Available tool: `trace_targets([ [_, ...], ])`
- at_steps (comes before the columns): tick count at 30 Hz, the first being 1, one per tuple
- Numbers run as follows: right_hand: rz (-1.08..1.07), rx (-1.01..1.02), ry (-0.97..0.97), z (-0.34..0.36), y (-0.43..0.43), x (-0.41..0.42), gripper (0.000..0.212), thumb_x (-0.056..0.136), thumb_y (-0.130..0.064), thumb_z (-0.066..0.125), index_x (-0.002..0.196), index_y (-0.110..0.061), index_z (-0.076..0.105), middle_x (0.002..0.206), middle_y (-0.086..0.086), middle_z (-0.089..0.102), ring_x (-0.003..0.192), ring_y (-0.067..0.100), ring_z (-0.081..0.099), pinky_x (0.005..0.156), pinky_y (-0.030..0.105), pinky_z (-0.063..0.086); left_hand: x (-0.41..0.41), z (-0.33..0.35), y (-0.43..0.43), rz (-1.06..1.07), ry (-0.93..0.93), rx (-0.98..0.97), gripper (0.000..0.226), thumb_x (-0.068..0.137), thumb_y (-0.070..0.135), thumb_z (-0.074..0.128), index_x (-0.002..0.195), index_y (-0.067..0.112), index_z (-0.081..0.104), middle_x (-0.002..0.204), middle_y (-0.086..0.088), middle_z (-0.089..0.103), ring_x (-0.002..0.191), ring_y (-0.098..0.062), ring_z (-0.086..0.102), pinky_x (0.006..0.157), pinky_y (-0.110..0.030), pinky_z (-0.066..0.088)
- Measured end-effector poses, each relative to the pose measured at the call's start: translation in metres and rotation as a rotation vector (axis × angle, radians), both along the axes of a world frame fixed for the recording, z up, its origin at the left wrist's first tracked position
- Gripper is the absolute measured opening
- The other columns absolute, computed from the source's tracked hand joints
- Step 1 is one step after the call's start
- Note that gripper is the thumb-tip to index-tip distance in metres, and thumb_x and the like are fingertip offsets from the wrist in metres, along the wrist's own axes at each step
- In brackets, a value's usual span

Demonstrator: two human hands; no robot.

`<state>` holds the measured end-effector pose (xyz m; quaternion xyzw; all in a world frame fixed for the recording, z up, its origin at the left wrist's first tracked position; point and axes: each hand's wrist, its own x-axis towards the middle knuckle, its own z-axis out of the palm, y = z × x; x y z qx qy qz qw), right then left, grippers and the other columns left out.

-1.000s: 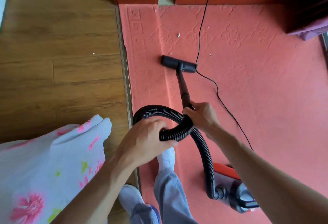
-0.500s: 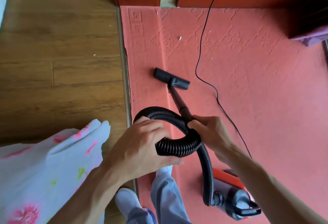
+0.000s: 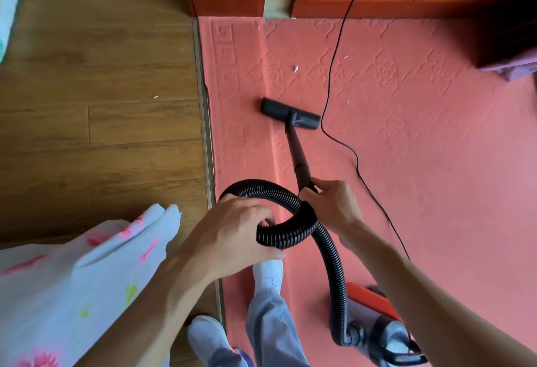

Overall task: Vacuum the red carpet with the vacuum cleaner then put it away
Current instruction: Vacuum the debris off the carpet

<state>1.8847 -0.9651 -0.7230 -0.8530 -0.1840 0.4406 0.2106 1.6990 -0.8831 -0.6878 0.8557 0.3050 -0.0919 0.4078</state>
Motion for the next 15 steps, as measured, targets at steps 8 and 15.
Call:
trace_targets([
  [8, 0.015, -0.022, 0.071, 0.030, -0.016, 0.024, 0.018, 0.077, -0.022, 0.062, 0.084, -0.019, 0.078, 0.053, -0.002, 0.054, 0.047, 0.007, 0.042, 0.043, 0.018, 0.031, 0.019, 0.019, 0.007, -0.031, -0.059, -0.123, 0.055, 0.056, 0.079, 0.059, 0.089, 0.036, 0.072, 0.081, 0.023, 0.058, 0.096, -0.003, 0.051, 0.089, -0.019, 0.043],
  [15, 0.076, -0.050, -0.040, 0.001, 0.049, 0.081, 0.018, 0.076, -0.024, 0.065, 0.086, -0.017, 0.078, 0.063, 0.001, 0.060, 0.056, 0.013, 0.048, 0.044, 0.021, 0.032, 0.074, 0.009, 0.039, 0.077, -0.041, -0.127, 0.038, 0.070, 0.057, 0.073, 0.089, 0.025, 0.074, 0.089, 0.011, 0.066, 0.085, -0.005, 0.061, 0.077, -0.031, 0.050],
])
